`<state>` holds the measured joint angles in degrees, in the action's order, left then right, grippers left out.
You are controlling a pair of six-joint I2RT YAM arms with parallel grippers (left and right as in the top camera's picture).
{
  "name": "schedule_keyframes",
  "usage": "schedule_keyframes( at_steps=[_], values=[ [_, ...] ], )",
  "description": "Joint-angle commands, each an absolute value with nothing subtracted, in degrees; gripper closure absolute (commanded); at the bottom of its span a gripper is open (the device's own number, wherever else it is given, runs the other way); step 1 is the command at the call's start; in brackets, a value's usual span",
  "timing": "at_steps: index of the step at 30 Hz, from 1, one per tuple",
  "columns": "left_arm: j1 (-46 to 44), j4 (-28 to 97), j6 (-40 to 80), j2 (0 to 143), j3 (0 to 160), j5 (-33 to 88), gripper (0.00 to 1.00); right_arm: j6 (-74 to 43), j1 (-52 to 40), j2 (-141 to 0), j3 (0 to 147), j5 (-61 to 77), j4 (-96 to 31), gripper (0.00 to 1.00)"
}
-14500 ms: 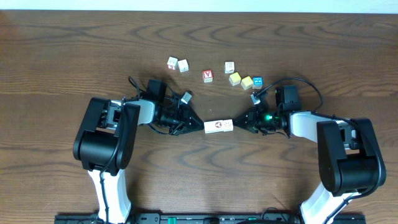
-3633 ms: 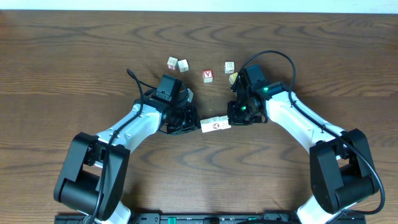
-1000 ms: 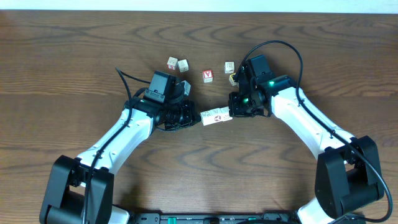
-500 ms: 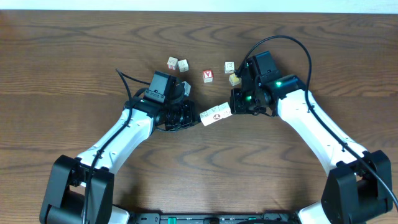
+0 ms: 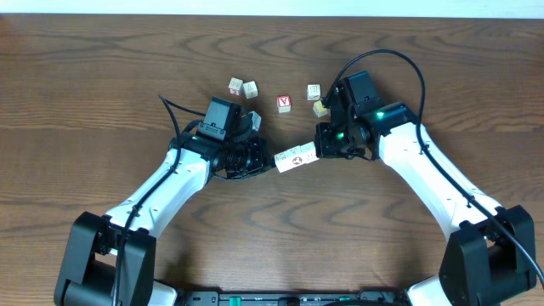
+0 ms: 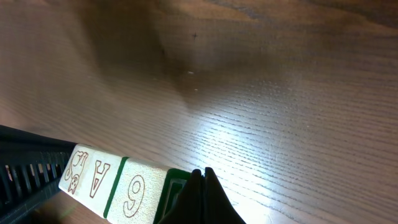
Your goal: Lift 3 blocks
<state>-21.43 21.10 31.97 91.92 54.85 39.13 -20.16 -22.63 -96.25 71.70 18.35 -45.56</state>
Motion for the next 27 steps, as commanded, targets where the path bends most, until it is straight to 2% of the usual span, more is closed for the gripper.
schedule_keyframes(
  at_steps=[1, 27],
  values=[
    [-23.53, 18.92, 32.27, 90.02, 58.17, 47.37, 0.93, -20.78, -27.11, -95.94, 72.27, 29.85, -45.63, 0.99],
    [-23.53, 18.44, 32.82, 89.27, 58.26, 47.33, 0.93, -20.99, -27.11, -95.94, 72.27, 29.82, -45.87, 0.99]
  ],
)
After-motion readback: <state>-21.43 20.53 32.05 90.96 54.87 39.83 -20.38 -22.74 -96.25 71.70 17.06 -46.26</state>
